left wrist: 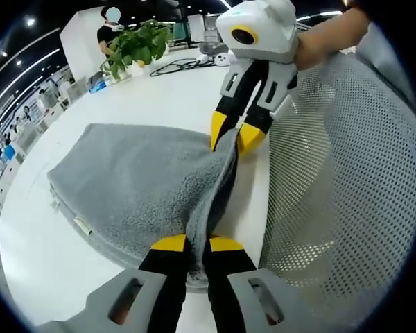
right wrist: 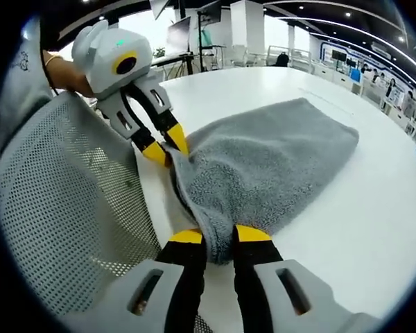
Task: Fold the towel on the table until its edges align and the towel forms a compact rectangular stack.
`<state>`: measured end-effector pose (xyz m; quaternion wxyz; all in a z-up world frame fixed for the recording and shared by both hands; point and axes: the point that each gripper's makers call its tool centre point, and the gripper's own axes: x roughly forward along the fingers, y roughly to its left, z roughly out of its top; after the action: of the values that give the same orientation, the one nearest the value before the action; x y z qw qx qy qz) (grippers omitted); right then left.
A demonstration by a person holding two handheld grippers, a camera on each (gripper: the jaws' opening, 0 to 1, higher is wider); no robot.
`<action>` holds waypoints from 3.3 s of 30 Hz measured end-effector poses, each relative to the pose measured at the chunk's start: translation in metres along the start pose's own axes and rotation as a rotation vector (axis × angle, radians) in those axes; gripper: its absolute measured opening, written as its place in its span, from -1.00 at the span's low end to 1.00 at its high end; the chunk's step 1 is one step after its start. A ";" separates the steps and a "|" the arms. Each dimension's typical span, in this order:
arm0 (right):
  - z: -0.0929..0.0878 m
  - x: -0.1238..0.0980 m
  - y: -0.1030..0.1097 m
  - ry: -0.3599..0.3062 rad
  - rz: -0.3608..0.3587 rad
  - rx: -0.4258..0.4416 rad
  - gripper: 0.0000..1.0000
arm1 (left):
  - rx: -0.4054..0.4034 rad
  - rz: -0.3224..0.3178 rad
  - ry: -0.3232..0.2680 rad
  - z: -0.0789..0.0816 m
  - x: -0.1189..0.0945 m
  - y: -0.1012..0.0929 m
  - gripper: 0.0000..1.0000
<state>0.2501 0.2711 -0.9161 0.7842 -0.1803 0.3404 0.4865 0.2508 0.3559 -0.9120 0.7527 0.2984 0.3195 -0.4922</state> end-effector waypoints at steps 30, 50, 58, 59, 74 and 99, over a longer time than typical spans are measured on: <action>-0.016 -0.007 0.019 0.123 0.073 -0.087 -0.75 | -0.100 -0.119 0.036 -0.004 -0.006 -0.027 -0.82; -0.012 -0.010 0.028 0.188 0.106 -0.039 -0.77 | -0.068 -0.117 0.080 -0.004 -0.013 -0.032 -0.83; -0.014 -0.015 0.035 0.208 0.122 -0.033 -0.77 | -0.071 -0.138 0.078 -0.002 -0.022 -0.039 -0.83; -0.013 -0.016 0.036 0.206 0.124 -0.028 -0.77 | -0.073 -0.141 0.075 -0.002 -0.024 -0.040 -0.83; 0.001 -0.035 0.043 0.171 0.122 -0.027 -0.78 | -0.071 -0.118 0.032 0.015 -0.049 -0.037 -0.83; 0.054 -0.074 0.027 0.052 0.025 -0.076 -0.80 | -0.013 -0.006 -0.050 0.057 -0.089 -0.006 -0.83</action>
<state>0.2239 0.2697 -0.8244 0.7615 -0.2183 0.3444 0.5038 0.2284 0.3595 -0.8089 0.7609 0.2801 0.3045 -0.4999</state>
